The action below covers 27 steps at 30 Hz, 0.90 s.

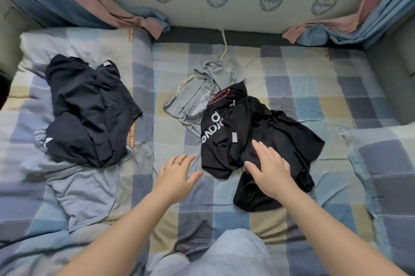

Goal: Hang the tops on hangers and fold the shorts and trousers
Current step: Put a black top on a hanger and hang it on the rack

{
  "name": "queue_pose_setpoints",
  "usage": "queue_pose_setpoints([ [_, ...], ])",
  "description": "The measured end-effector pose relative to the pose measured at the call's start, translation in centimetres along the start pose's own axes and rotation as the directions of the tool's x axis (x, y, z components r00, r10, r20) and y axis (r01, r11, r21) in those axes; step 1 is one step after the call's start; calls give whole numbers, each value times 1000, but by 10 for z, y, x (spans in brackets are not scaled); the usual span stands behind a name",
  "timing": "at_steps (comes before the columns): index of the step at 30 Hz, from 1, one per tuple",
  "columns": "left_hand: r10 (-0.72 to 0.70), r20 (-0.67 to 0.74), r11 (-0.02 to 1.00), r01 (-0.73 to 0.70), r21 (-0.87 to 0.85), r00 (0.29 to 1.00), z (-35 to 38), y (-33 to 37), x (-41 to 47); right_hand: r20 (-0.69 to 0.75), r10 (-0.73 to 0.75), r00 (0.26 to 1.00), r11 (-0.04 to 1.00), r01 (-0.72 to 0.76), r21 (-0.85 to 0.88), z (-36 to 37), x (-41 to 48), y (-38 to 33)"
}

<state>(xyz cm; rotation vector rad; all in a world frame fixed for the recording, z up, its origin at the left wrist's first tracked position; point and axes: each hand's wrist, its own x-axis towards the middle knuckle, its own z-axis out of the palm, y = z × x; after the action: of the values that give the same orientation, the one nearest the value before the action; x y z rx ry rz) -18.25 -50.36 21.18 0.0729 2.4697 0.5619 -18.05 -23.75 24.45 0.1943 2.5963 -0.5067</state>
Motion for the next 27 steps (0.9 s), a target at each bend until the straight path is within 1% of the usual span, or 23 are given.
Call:
queue_pose_setpoints([
  [4,-139,-37,977,130,-170,990,28,-2,65,55,-118,991,990,122,-74,9,96,12],
  [7,-186,-19,950,175,-259,982,61,-13,135,71,-175,982,977,182,-108,40,178,22],
  [10,-173,-13,941,161,-299,985,99,-30,211,39,-235,971,960,238,-147,79,255,29],
  [13,-164,-47,924,137,-357,985,126,-34,292,-48,-314,948,924,294,-244,106,326,27],
  [14,-184,-63,903,143,-404,981,132,-33,318,-75,-338,938,910,305,-281,111,347,24],
  [15,-220,-62,859,163,-486,974,137,-32,341,-98,-358,928,897,313,-312,115,368,21],
  [17,-313,-26,718,218,-661,949,149,-28,379,-136,-403,905,869,331,-367,120,405,13],
  [18,-363,-27,675,243,-697,931,158,-28,393,-135,-427,894,851,346,-396,122,421,9],
  [20,-452,-80,701,299,-647,888,174,-28,411,-94,-452,887,821,373,-432,128,450,-1],
  [23,-523,-143,721,347,-599,840,185,-25,424,3,-438,899,815,399,-421,136,478,-11],
  [24,-533,-157,725,352,-592,832,185,-25,427,-6,-453,891,820,414,-396,138,483,-12],
  [27,-524,-155,729,347,-590,838,185,-27,431,-166,-527,833,821,449,-352,140,485,-2],
])
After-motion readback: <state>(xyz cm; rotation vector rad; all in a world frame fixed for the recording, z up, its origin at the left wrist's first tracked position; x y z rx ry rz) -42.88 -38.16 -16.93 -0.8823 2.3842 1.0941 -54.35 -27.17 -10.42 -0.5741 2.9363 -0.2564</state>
